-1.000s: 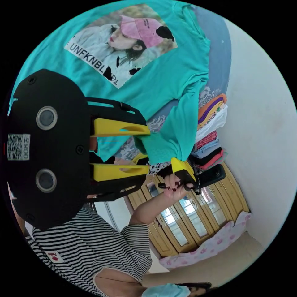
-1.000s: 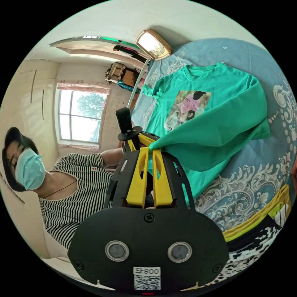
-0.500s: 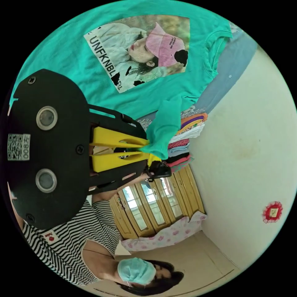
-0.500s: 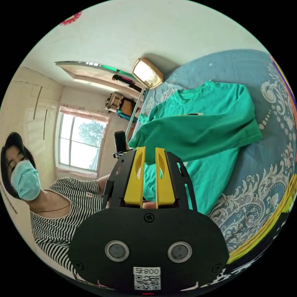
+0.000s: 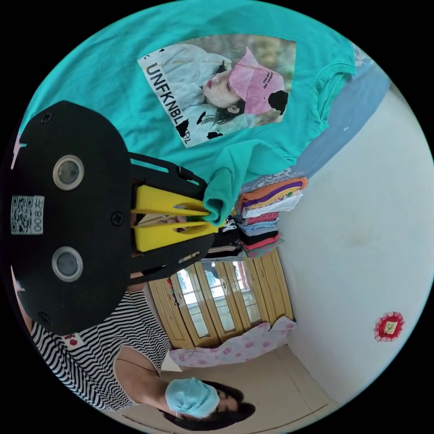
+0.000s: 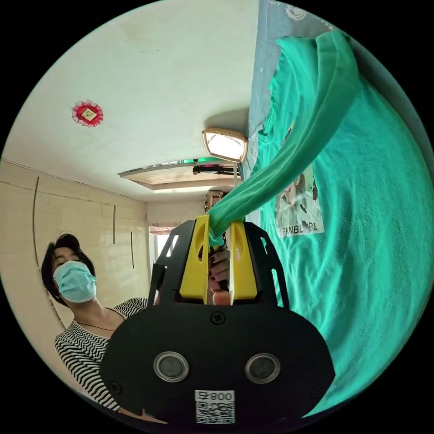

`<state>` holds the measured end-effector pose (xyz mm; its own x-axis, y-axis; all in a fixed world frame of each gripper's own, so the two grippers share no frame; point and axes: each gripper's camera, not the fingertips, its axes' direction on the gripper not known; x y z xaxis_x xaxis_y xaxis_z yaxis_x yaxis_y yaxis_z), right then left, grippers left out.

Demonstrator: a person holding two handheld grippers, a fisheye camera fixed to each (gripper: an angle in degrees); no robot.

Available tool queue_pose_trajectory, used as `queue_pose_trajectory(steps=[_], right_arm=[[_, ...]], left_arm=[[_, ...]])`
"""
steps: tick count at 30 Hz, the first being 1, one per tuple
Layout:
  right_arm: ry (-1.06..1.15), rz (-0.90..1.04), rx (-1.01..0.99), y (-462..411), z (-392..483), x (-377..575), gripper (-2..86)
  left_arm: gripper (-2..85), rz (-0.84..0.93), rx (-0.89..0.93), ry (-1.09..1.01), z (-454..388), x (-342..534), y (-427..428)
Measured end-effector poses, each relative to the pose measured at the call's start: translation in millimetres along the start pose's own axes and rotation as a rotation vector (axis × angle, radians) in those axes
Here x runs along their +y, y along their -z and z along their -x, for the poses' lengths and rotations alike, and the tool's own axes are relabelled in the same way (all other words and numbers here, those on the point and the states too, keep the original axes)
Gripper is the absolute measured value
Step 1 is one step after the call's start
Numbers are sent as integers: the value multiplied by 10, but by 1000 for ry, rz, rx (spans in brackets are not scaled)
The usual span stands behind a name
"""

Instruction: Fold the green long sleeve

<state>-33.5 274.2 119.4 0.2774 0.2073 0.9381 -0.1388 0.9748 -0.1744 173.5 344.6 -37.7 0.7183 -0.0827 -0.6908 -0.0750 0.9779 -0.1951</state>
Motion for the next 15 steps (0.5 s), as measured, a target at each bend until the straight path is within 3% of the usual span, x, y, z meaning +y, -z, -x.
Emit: queue_pose_trajectory(steps=[3,9,11,15], right_arm=[[40,-11,0,-15,30,-116,65],[261,-35,-39,-241,617,-629,50],[364,-15,-36,-455,879,-700,41],[411,33,-1,-866,785,-578,23]], left_arm=[[26,-18,4,-28,-14,-282,189],[26,-47,-18,-290,-620,-1133,732],[28,-35,-80,-383,-841,-1250,1014],[30,21,-247,-381,-699,-1088,1422]])
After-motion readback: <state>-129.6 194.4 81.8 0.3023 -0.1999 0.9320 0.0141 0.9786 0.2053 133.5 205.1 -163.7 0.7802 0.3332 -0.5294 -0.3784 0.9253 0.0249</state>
